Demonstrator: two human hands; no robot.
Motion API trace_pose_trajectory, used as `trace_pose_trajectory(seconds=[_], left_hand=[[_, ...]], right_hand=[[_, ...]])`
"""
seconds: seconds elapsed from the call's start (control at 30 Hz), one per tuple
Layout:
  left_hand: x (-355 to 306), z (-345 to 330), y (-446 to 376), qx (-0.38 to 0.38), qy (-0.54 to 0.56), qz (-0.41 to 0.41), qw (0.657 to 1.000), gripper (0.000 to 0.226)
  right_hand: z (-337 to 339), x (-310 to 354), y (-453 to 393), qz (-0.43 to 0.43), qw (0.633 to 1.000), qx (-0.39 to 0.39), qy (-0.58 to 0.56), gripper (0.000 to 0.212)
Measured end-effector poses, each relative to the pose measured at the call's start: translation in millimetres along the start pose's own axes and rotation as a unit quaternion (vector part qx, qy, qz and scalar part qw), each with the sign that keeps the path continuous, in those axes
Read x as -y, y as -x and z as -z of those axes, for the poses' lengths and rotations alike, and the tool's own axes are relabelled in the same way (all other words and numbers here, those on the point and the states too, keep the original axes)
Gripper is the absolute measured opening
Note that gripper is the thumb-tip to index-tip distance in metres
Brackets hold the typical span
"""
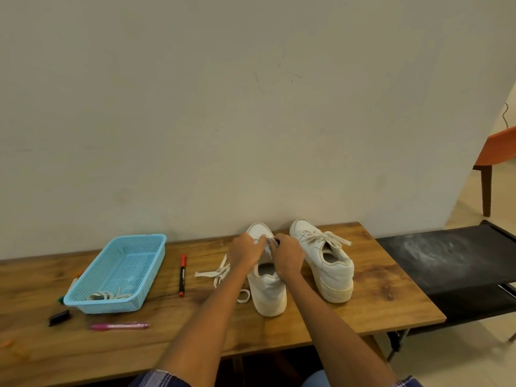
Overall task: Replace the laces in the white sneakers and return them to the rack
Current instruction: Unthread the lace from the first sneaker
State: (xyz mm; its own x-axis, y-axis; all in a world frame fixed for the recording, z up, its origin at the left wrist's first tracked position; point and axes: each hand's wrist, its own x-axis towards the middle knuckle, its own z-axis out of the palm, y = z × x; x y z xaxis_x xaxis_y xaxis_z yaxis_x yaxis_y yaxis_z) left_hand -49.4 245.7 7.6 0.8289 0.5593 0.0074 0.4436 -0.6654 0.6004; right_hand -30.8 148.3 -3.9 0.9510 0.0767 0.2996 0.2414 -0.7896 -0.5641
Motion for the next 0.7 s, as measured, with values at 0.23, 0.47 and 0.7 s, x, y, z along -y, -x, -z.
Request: trace_pose_trajectory(seconds=[0.23,0.47,0.7], left_hand=[[-4,-11,18,-0.090,-0.041,-0.011,0.995,0.024],[3,-15,13,-0.116,0.090,0.064,0.987,0.024],[3,-16,15,-0.123,0.096,0.066,0.986,0.026]], right_hand=[[2,8,-4,0.128,0.988,0.044,0.076,0.037],[-9,21,-11,0.257,0.917,0.093,0.290,0.023],[1,16,-10,0.098,0.984,-0.103,0.111,0.016]])
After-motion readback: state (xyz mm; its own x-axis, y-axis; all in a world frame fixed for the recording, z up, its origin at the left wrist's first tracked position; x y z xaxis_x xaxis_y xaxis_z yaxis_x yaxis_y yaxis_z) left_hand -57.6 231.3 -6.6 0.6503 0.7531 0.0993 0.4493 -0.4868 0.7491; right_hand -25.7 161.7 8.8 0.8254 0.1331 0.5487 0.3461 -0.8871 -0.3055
